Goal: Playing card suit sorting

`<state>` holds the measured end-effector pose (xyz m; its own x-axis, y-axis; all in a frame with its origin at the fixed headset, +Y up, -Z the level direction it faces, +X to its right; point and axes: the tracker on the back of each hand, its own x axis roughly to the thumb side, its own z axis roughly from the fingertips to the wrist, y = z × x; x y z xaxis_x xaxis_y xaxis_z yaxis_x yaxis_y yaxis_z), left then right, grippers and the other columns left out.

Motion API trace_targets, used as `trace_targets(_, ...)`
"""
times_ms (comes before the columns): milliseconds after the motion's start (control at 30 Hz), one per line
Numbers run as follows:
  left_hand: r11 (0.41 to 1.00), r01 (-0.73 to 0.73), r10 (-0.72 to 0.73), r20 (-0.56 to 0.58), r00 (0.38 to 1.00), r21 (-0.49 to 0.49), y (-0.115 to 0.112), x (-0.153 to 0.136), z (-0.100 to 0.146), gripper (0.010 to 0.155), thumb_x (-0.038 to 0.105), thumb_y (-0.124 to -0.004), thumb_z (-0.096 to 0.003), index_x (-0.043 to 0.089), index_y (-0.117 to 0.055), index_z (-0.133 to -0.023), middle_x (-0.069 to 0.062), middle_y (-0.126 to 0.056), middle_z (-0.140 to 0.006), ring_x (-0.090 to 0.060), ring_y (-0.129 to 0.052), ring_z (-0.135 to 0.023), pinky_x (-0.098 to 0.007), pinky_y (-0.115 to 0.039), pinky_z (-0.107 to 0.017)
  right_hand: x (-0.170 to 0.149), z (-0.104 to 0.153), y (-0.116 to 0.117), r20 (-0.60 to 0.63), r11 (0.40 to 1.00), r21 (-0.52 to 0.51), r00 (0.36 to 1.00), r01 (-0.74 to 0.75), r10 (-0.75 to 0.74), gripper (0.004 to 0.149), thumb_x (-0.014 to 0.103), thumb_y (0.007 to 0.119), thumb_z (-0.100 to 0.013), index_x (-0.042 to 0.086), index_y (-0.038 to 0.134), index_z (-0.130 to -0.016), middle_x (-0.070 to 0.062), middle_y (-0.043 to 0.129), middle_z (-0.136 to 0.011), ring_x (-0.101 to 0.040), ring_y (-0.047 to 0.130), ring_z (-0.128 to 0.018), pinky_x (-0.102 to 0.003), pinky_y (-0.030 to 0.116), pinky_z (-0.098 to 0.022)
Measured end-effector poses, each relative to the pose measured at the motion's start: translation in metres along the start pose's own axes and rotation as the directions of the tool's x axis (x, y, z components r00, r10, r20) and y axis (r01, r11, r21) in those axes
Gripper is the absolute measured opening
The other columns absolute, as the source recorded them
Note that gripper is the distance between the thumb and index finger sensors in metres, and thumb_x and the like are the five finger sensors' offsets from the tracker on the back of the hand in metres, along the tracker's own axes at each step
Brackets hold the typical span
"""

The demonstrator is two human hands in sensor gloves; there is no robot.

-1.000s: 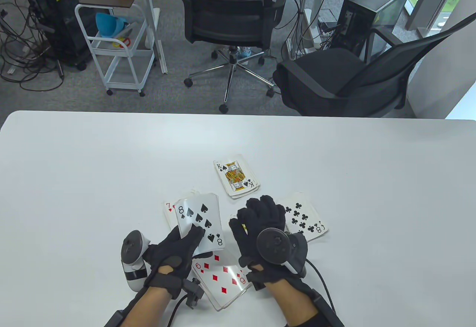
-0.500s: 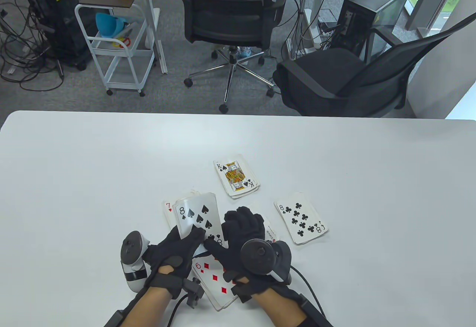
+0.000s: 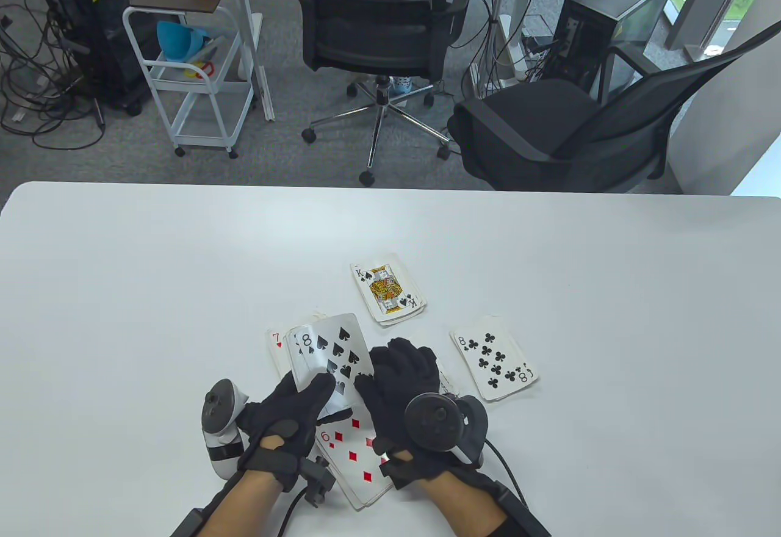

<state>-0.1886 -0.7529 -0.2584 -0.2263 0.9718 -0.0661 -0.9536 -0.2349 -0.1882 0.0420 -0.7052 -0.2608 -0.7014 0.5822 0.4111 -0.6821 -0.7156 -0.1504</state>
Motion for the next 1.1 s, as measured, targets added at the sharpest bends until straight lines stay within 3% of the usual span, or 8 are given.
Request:
trace_targets(100,1.0,0.003,-0.003,0.004,1.0,0.004,0.001,0.001,0.0,0.053,0.043,-0.085,-0.053,0.024,-0.068,-0.1,-0.002,-0.085,-0.096,-0.027,-0.097,-0.082,-0.038,-0.094,-0.053,-0.006,-0.003,-0.002,-0.038,1.0,-0.015,0.999,0.002,-0.003,0.044,0.04,0.084,-0.052,0.012,0.079,-0.085,-0.014,0.071,-0.1,-0.048,0.057,-0.101,-0.074,0.039,-0.069)
trace_targets(200,1.0,-0.007,0.007,0.004,1.0,0.014,0.003,0.002,0.0,0.053,0.042,-0.084,-0.0534,0.024,-0.068,-0.101,-0.001,-0.084,-0.097,-0.027,-0.096,-0.083,-0.038,-0.094,-0.054,-0.012,-0.005,-0.006,-0.054,1.0,-0.018,0.999,-0.005,0.004,0.043,0.04,0.086,-0.051,0.014,0.079,-0.084,-0.014,0.07,-0.101,-0.048,0.056,-0.101,-0.074,0.038,-0.069)
trace_targets(433,1.0,-0.008,0.008,-0.004,1.0,0.021,0.003,0.002,-0.003,0.05,0.04,-0.08,-0.0544,0.024,-0.068,-0.1,-0.001,-0.085,-0.096,-0.026,-0.097,-0.081,-0.039,-0.093,-0.053,-0.037,-0.019,-0.013,-0.157,0.998,-0.027,0.987,-0.052,0.047,0.038,0.038,0.081,-0.054,0.016,0.082,-0.085,-0.014,0.069,-0.102,-0.049,0.052,-0.102,-0.074,0.037,-0.07)
trace_targets(667,1.0,-0.018,0.017,0.037,0.999,0.008,0.001,0.01,-0.001,0.05,0.041,-0.079,-0.0545,0.024,-0.069,-0.1,-0.001,-0.087,-0.095,-0.026,-0.098,-0.08,-0.039,-0.093,-0.052,-0.074,-0.059,-0.027,-0.329,0.992,0.02,0.936,-0.122,0.122,0.037,0.037,0.079,-0.055,0.017,0.082,-0.086,-0.016,0.064,-0.105,-0.05,0.046,-0.104,-0.075,0.033,-0.069)
trace_targets(867,0.999,-0.04,0.038,0.076,0.996,0.025,0.007,0.019,0.001,0.05,0.042,-0.079,-0.0544,0.024,-0.07,-0.099,-0.001,-0.087,-0.094,-0.027,-0.098,-0.079,-0.039,-0.093,-0.051,-0.092,-0.109,-0.032,-0.414,0.971,0.077,0.879,-0.225,0.237,0.037,0.037,0.082,-0.054,0.016,0.085,-0.085,-0.017,0.063,-0.106,-0.051,0.043,-0.104,-0.075,0.031,-0.069)
trace_targets(1000,0.996,-0.068,0.063,0.103,0.993,0.048,0.016,0.027,0.0,0.049,0.042,-0.079,-0.0545,0.024,-0.07,-0.099,-0.001,-0.087,-0.094,-0.027,-0.098,-0.079,-0.039,-0.093,-0.051,-0.091,-0.141,-0.017,-0.448,0.959,0.185,0.85,-0.214,0.277,0.037,0.036,0.085,-0.054,0.015,0.086,-0.084,-0.017,0.062,-0.106,-0.051,0.04,-0.105,-0.076,0.03,-0.069)
trace_targets(1100,0.995,-0.068,0.06,0.112,0.992,0.076,0.023,0.028,0.001,0.05,0.042,-0.079,-0.0545,0.024,-0.07,-0.099,-0.001,-0.087,-0.094,-0.027,-0.098,-0.079,-0.039,-0.093,-0.051,-0.089,-0.159,0.016,-0.444,0.925,0.293,0.823,-0.241,0.355,0.037,0.036,0.086,-0.054,0.014,0.086,-0.083,-0.018,0.06,-0.107,-0.051,0.038,-0.105,-0.076,0.028,-0.069)
